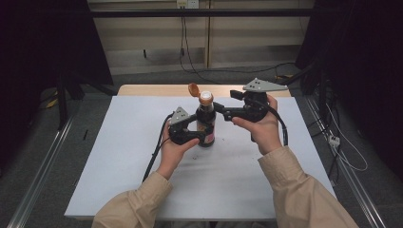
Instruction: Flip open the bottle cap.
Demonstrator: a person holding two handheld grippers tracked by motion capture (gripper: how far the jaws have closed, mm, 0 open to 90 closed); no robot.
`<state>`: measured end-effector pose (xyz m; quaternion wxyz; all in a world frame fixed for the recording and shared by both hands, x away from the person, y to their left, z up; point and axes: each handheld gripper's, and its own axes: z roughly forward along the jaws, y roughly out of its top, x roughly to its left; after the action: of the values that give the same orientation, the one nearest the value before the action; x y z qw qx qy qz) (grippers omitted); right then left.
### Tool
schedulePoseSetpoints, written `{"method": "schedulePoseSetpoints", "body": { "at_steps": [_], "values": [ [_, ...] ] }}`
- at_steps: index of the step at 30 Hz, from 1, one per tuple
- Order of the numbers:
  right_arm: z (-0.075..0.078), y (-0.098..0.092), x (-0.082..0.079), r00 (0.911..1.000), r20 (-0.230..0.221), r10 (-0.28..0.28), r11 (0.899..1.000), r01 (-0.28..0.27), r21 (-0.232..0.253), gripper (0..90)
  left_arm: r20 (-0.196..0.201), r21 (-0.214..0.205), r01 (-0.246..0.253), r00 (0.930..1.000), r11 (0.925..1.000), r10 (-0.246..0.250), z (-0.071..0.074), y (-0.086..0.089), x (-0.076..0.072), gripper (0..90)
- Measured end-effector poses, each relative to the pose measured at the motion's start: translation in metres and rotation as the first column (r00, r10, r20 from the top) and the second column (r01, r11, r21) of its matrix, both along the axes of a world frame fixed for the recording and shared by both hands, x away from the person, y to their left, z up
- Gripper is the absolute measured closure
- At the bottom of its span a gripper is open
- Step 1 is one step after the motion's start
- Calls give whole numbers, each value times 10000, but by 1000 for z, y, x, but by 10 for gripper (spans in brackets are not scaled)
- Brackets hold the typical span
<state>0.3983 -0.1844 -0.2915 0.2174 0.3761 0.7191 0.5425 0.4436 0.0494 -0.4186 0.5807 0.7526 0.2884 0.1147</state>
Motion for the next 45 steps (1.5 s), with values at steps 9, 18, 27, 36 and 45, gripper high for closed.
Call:
{"method": "schedulePoseSetpoints", "body": {
  "at_steps": [9,18,27,36,45],
  "values": [
    [-20,-13,-12,9996,-256,-95,9999,97,87,177,-291,211,44,9996,9998,-38,4,19,-8,72],
    [-40,-22,-35,9995,-312,-70,10000,72,56,172,45,37,-61,10000,10000,61,15,44,-24,50],
    [-63,-28,-50,9992,-397,-60,10000,61,2,167,-42,-16,-167,9999,9999,167,16,76,-40,53],
    [-83,-44,-64,9989,-385,-279,9995,284,119,167,73,62,-211,9998,9998,211,13,103,-54,57],
    [-99,-57,-77,9986,-398,-342,9994,341,-53,167,157,295,-205,9997,9994,201,10,117,-63,59]
  ]
}}
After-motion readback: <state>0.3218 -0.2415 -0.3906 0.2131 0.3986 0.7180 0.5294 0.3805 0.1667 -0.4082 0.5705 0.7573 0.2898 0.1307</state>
